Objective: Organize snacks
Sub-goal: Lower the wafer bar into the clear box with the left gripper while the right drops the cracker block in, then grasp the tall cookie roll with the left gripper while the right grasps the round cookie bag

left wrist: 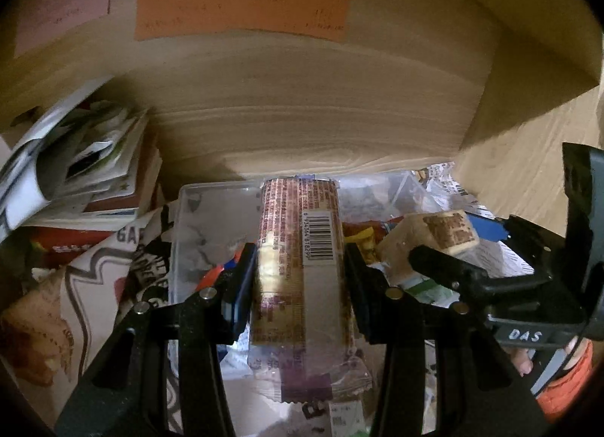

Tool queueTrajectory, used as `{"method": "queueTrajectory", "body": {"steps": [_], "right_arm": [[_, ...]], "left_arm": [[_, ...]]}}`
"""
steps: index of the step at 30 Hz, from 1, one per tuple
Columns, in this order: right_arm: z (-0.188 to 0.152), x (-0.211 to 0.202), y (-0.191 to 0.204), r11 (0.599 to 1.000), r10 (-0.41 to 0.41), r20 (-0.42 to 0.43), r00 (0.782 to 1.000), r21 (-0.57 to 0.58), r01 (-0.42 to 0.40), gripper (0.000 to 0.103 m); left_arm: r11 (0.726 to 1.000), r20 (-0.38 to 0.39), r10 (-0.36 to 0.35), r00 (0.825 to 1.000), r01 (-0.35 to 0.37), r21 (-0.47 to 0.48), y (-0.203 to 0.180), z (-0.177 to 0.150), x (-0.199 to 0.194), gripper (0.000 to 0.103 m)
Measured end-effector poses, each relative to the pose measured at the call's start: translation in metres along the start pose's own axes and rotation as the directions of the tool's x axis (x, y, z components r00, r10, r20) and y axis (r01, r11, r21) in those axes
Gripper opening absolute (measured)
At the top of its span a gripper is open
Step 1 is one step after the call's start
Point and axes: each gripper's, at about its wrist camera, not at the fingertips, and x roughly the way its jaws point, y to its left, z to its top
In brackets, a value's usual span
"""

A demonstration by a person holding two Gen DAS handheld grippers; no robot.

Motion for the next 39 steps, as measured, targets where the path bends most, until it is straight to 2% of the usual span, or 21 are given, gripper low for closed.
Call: {"method": "queueTrajectory", "body": {"steps": [6, 10, 13, 18, 20, 25, 31, 39], "right_arm": [[0.001, 0.004, 0.0, 1.0, -0.008, -0.013, 1.0, -0.01, 0.008, 0.081], [0.002, 0.001, 0.005, 0.998, -0.043, -0.006, 0.999, -0.041, 0.043, 0.082], [0.004, -0.007, 0.01, 0.997, -0.052, 0.018, 0.998, -0.062, 0.053, 0.087], [0.006, -0.027, 0.016, 0.998, -0.016, 0.053, 0.998, -0.059, 0.019, 0.088], [0.005, -0.035, 0.019, 0.998, -0.008, 0.065, 0.998, -0.064, 0.012, 0.088], [-0.005, -0.056, 0.03, 0.996, 0.02, 0.078, 0.997, -0.086, -0.013, 0.088], [-0.031, -0.066, 0.044, 0.993, 0.064, 0.046, 0.997, -0.101, -0.059, 0.093], [-0.069, -0.05, 0.059, 0.987, 0.13, -0.067, 0.989, -0.089, -0.135, 0.093]], "left_arm": [[1.0, -0.023, 0.015, 1.0, -0.015, 0.003, -0.001, -0.003, 0.013, 0.045], [1.0, -0.009, 0.009, 1.0, -0.009, 0.002, -0.001, -0.005, 0.008, 0.063], [1.0, 0.025, 0.012, 1.0, -0.012, 0.008, -0.002, -0.004, -0.005, 0.063], [1.0, 0.058, 0.015, 0.998, -0.015, -0.002, 0.001, -0.008, -0.033, 0.064], [1.0, 0.064, 0.019, 0.998, -0.019, -0.002, 0.002, -0.012, -0.041, 0.067], [0.999, 0.052, 0.035, 0.998, -0.035, -0.006, 0.007, -0.03, -0.055, 0.068], [0.997, 0.003, 0.056, 0.998, -0.056, -0.043, 0.021, -0.059, -0.064, 0.068], [0.995, -0.063, 0.067, 0.996, -0.071, -0.064, 0.031, -0.099, -0.068, 0.068]]}}
